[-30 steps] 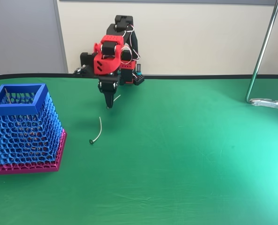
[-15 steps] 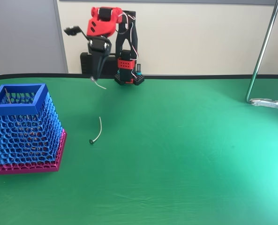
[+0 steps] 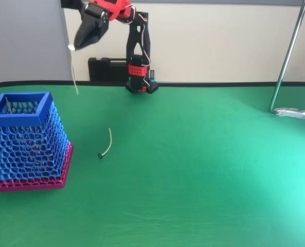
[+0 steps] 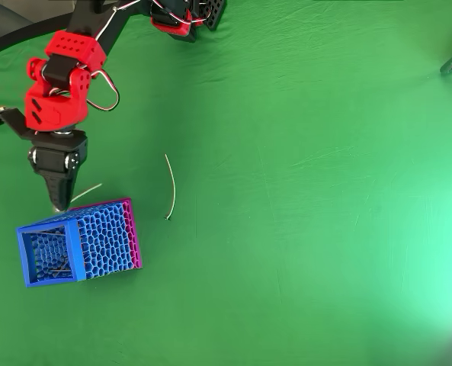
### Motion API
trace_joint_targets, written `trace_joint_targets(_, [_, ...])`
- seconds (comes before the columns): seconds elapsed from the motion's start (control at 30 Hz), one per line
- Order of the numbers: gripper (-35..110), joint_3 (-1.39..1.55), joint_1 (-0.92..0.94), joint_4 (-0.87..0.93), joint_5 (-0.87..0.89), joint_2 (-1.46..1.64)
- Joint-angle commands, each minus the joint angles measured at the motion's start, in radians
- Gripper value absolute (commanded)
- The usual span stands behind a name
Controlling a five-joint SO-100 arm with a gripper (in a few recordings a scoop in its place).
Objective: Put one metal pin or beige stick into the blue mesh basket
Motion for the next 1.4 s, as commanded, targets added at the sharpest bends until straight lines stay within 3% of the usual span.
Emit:
trace_joint_targets(0.0, [0, -0.087, -0.005, -0.098, -0.018, -0.008])
trace_joint_targets(0.3, [0, -0.273, 0.012, -0.351, -0.08, -0.15])
trace_joint_targets(0.6, [0, -0.505, 0.081, -0.385, -0.14, -0.411])
trace_joint_targets(1.37, [0, -0.492, 0.19, -0.453, -0.037, -0.683])
